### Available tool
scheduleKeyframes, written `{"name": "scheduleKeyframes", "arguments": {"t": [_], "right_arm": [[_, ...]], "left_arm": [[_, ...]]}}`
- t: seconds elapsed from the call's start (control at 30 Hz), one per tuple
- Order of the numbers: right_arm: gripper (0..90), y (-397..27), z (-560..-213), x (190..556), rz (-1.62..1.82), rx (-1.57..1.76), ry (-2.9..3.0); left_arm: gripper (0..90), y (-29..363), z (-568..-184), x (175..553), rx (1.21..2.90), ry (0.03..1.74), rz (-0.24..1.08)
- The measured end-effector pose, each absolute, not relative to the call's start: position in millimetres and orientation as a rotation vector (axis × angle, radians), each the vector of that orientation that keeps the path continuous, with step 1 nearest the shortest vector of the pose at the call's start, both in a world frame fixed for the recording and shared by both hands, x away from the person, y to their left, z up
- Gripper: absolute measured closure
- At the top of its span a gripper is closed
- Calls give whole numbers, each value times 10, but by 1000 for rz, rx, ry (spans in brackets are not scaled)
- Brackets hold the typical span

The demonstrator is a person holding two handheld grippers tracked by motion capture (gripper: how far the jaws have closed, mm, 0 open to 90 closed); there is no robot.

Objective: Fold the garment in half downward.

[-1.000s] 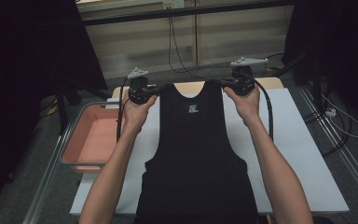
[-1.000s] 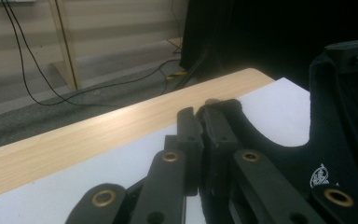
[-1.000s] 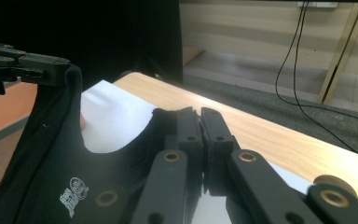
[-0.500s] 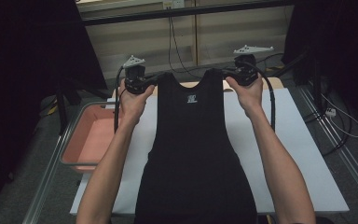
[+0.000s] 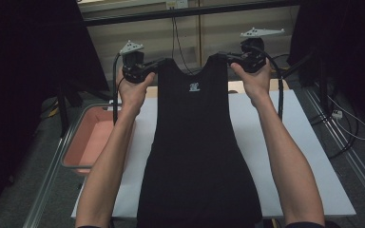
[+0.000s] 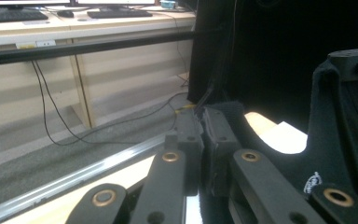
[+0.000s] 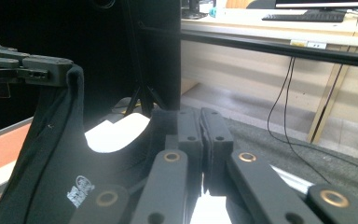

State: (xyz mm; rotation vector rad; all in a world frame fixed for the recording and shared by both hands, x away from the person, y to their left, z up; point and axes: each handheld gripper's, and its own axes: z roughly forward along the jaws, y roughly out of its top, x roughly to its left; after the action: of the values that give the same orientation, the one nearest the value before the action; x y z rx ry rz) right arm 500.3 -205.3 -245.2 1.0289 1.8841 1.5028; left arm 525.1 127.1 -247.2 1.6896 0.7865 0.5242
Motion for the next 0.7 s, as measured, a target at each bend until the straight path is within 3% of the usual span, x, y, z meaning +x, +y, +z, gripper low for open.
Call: {"name": "scheduleKeyframes", "arguments": {"t": [0.4, 0.7], "right_arm": [[879, -2070, -2098, 5033, 1507, 998, 1823], [879, -2087, -2208, 4879, 1550, 968, 1839]], "left_arm": [[866, 1207, -2083, 5300, 1646, 772, 583], [866, 1320, -2294, 5145, 1647, 750, 539]]}}
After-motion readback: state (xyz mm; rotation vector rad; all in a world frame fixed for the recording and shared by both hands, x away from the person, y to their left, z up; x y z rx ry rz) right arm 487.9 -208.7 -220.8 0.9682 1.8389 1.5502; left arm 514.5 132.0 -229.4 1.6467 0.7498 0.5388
